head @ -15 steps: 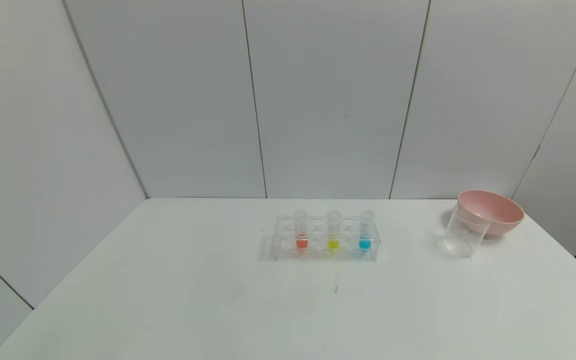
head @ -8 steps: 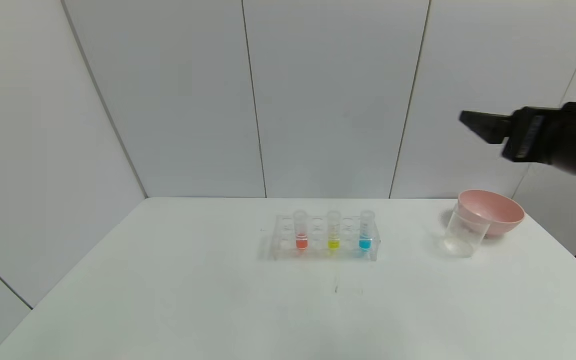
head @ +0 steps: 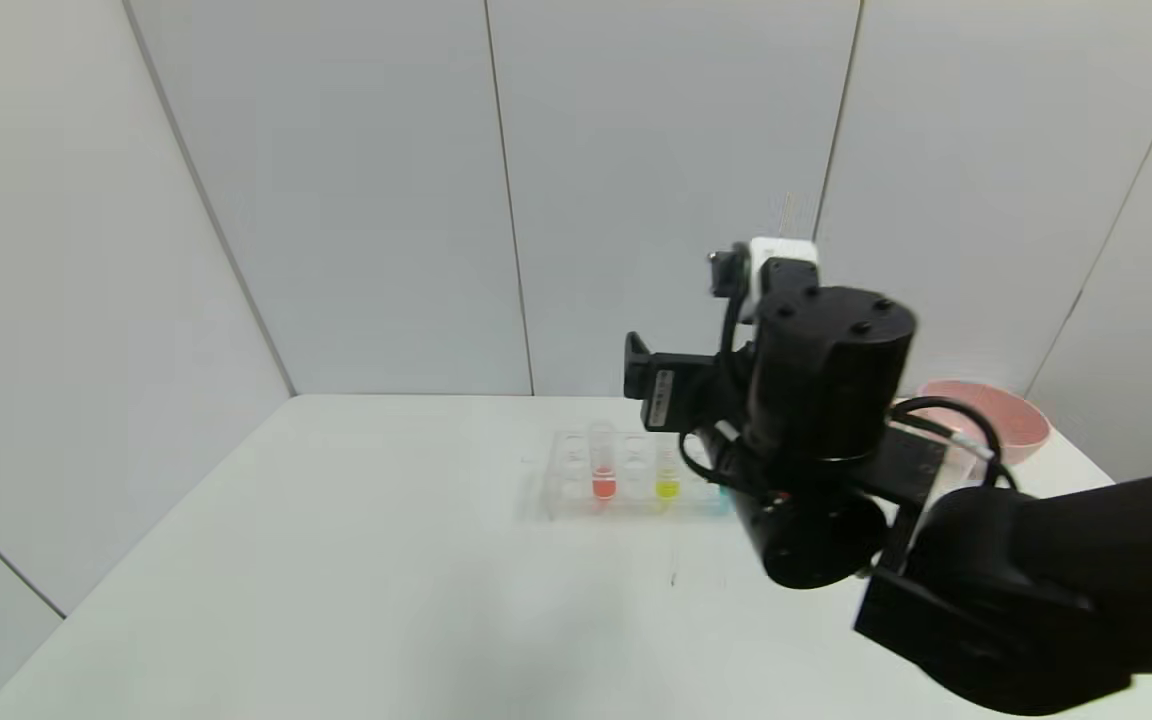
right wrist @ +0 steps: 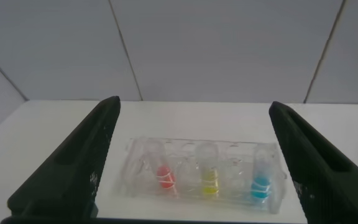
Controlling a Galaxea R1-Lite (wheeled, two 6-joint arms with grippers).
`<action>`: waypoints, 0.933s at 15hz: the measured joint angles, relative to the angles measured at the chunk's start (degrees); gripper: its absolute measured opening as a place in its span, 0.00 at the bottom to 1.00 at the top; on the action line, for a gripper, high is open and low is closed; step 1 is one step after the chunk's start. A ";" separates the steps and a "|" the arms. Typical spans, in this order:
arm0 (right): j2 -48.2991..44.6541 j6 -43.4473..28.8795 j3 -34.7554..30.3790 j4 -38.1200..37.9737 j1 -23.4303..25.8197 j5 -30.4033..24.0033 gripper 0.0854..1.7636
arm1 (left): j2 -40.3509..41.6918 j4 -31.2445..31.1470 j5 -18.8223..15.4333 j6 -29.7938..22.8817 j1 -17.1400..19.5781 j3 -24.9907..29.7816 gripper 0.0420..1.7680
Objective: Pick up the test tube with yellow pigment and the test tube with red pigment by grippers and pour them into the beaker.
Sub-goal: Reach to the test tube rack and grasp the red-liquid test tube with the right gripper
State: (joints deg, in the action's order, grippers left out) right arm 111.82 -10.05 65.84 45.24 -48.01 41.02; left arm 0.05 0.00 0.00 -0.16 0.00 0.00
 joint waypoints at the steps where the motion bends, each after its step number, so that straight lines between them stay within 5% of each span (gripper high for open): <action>1: 3.11 -0.49 2.05 0.44 -0.78 0.90 0.97 | 0.00 0.00 0.00 0.00 0.00 0.00 1.00; 14: 23.19 -0.99 12.57 0.17 -0.85 -2.66 0.97 | 0.00 0.00 0.00 0.00 0.00 0.00 1.00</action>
State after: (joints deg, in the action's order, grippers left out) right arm 135.01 -11.03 78.41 45.41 -48.86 38.36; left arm 0.05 0.00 0.00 -0.16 0.00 0.00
